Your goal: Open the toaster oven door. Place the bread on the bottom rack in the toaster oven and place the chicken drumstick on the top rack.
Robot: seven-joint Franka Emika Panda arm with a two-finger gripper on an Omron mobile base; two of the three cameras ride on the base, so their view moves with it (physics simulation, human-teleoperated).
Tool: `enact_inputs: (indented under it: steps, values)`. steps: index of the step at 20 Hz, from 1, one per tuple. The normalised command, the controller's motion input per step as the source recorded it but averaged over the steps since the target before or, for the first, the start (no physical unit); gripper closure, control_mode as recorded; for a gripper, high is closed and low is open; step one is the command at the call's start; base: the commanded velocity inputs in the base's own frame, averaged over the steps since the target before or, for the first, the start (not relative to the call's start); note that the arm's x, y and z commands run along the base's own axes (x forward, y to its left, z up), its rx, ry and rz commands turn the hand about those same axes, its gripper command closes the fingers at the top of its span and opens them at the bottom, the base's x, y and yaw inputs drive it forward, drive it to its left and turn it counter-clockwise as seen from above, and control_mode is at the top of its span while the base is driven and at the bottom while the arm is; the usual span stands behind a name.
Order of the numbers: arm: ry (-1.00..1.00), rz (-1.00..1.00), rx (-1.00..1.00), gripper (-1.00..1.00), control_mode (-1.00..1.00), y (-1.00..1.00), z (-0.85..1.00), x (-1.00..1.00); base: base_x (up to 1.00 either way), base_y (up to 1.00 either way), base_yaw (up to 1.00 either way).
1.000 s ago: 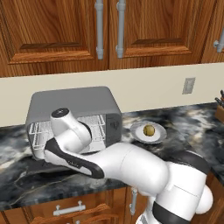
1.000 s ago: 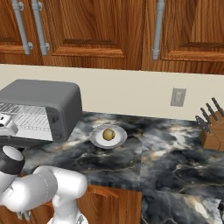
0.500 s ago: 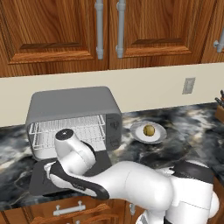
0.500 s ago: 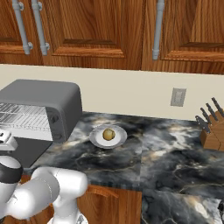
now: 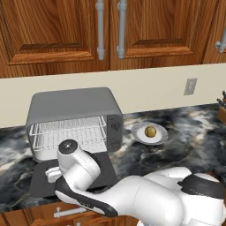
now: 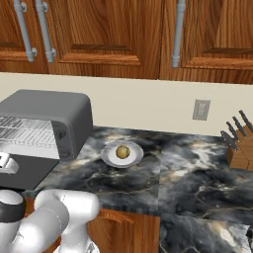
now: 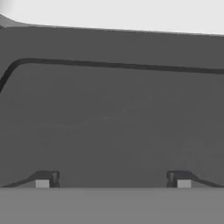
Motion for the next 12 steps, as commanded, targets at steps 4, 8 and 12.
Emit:
enact_inputs:
  steps: [4,8,12]
  values:
    - [-0.05,-0.04,0.01,-1.00,-1.00,-0.17,0.30,0.04,0.00,0.00,0.00]
    - [0.00,-0.04,-0.01,-1.00,-1.00,-0.04,0.54,0.09,0.00,0.00,0.00]
    - [-0.19,-0.05,-0.12,-1.00,-1.00,0.00,0.28,0.20,0.00,0.00,0.00]
